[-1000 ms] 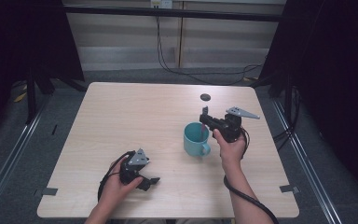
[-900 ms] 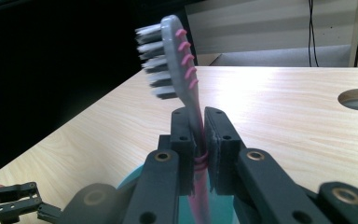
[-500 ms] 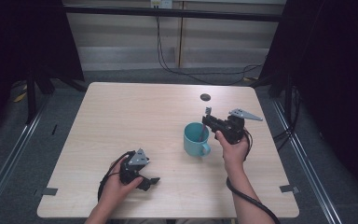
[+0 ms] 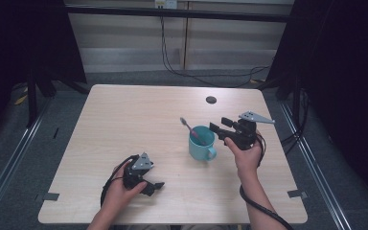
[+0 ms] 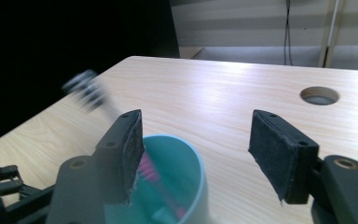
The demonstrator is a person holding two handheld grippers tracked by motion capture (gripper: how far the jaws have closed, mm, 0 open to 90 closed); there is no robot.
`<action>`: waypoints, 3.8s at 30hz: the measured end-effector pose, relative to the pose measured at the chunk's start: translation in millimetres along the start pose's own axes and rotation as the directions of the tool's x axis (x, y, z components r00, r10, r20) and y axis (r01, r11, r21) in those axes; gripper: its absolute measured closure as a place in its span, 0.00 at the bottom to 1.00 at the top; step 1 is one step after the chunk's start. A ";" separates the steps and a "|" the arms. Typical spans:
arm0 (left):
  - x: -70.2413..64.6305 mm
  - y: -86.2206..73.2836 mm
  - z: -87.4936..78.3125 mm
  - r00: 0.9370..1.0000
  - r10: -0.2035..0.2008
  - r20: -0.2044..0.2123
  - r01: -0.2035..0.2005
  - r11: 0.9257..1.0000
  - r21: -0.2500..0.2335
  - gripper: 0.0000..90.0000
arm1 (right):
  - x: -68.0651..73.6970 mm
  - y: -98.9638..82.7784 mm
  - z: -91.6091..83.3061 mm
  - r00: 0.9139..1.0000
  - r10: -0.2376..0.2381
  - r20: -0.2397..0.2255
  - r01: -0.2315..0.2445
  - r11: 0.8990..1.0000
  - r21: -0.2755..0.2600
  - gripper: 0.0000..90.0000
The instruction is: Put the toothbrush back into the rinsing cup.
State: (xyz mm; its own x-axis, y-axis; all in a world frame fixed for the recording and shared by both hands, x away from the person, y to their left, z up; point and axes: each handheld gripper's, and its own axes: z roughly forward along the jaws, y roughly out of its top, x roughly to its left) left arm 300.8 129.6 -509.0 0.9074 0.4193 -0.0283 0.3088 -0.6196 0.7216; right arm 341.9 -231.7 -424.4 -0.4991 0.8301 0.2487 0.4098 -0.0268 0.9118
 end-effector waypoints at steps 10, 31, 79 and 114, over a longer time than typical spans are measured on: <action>-0.1 0.0 0.1 1.000 -0.002 -0.001 0.002 1.000 -0.001 0.14 | -5.4 -1.2 -18.2 1.000 -0.019 0.004 0.019 0.999 0.036 0.23; 0.1 -0.1 0.1 1.000 -0.001 0.001 0.001 1.000 -0.002 0.14 | -27.7 -31.1 -52.7 0.997 -0.040 0.063 0.033 0.994 0.108 0.16; 0.0 -0.1 0.2 1.000 -0.001 0.001 0.001 1.000 -0.002 0.14 | -38.4 -94.9 -87.5 0.995 -0.071 0.074 0.051 0.968 0.246 0.16; 0.1 -0.1 0.2 1.000 0.000 0.002 0.000 1.000 -0.002 0.14 | -36.0 -117.1 -90.3 0.976 -0.208 0.069 0.161 0.896 0.413 0.16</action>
State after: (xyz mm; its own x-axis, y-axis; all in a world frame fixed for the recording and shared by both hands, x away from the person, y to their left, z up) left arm 300.9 129.6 -509.2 0.9078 0.4183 -0.0295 0.3083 -0.6181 0.7231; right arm 242.9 -308.7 -510.6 -0.5190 0.8542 0.0307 0.6023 0.3400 0.7222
